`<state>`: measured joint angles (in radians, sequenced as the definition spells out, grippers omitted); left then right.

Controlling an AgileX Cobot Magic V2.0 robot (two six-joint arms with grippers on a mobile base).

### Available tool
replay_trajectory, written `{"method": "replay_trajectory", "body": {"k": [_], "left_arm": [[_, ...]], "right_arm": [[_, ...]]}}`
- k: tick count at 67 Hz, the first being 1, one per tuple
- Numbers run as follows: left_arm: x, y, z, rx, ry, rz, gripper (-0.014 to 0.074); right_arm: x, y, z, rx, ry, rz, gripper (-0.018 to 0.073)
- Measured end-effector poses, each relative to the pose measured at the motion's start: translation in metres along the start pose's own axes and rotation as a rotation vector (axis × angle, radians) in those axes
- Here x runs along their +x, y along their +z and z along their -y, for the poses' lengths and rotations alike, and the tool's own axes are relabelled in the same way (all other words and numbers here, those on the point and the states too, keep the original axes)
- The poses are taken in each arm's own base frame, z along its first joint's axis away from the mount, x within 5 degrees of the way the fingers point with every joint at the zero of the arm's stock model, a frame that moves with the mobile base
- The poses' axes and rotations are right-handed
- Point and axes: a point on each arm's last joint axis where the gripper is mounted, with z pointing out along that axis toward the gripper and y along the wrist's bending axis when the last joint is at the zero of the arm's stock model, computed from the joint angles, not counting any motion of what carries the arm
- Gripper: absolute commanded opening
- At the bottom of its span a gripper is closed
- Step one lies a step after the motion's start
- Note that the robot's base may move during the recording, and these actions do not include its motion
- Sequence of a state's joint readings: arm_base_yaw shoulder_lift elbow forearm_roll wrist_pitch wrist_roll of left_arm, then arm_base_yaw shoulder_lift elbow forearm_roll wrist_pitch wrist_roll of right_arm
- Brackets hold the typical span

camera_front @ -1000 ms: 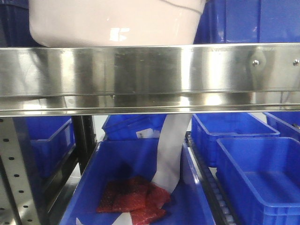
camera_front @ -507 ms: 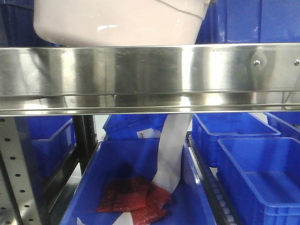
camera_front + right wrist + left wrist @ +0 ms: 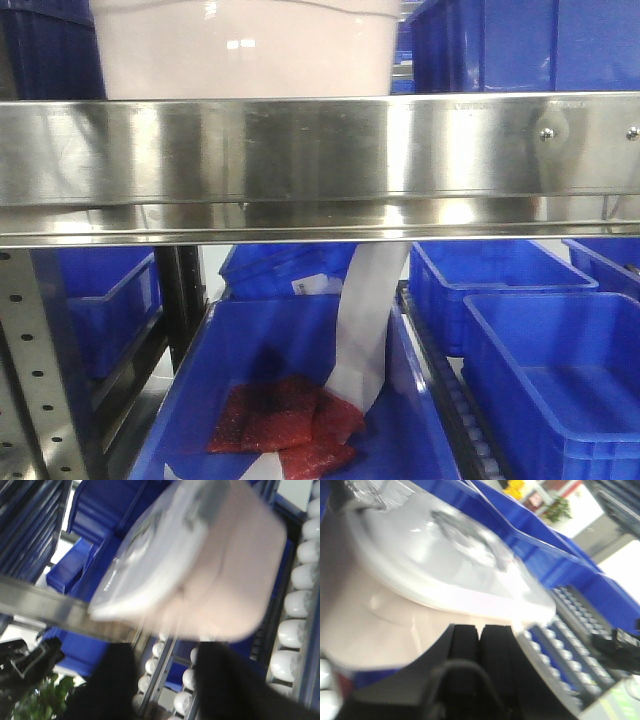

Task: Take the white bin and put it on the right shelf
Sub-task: 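Push the bin forward and lower it onto the upper shelf, then open both grippers and pull them back from the bin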

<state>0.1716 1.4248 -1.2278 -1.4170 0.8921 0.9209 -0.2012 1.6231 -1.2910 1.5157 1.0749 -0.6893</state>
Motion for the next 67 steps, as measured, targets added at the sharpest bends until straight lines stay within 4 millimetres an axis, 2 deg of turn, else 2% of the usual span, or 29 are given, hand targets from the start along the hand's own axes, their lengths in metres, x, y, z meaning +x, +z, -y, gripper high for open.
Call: {"method": "replay_trajectory", "body": {"k": [1,4,12,18,34,44,52,59,67], "left_arm": [[-0.001,-0.002,0.001,-0.015,0.009,0.006,-0.0119],[-0.003,-0.008,0.006,-0.052,0.044,0.017,-0.012],[-0.008,-0.025,0.019,-0.148,0.128,0.055,-0.012],[-0.011,-0.039,0.027,-0.222,0.179,0.107,-0.012],[-0.007,-0.074,0.046,-0.364,0.239,0.291,-0.012],[0.009,-0.095,0.051,-0.481,0.279,0.413,-0.012],[0.028,-0.114,0.06,-0.522,0.299,0.498,-0.012],[0.05,-0.131,0.07,-0.533,0.352,0.517,-0.012],[0.078,-0.149,0.082,-0.505,0.404,0.516,-0.012]], "right_arm": [[0.001,0.0,-0.001,-0.006,-0.008,-0.007,0.0013],[0.002,0.0,-0.002,-0.018,-0.02,-0.025,0.0043],[0.005,-0.003,-0.008,-0.025,-0.048,-0.041,0.0043],[0.005,-0.01,-0.018,0.04,-0.122,-0.015,0.0043],[0.008,-0.061,-0.075,0.38,-0.52,0.205,0.0043],[0.015,-0.093,-0.111,0.481,-0.683,0.404,0.0043],[0.035,-0.118,-0.12,0.552,-0.732,0.566,0.0043],[0.063,-0.133,-0.108,0.617,-0.73,0.649,0.0043],[0.104,-0.149,-0.093,0.659,-0.731,0.693,0.0043]]}}
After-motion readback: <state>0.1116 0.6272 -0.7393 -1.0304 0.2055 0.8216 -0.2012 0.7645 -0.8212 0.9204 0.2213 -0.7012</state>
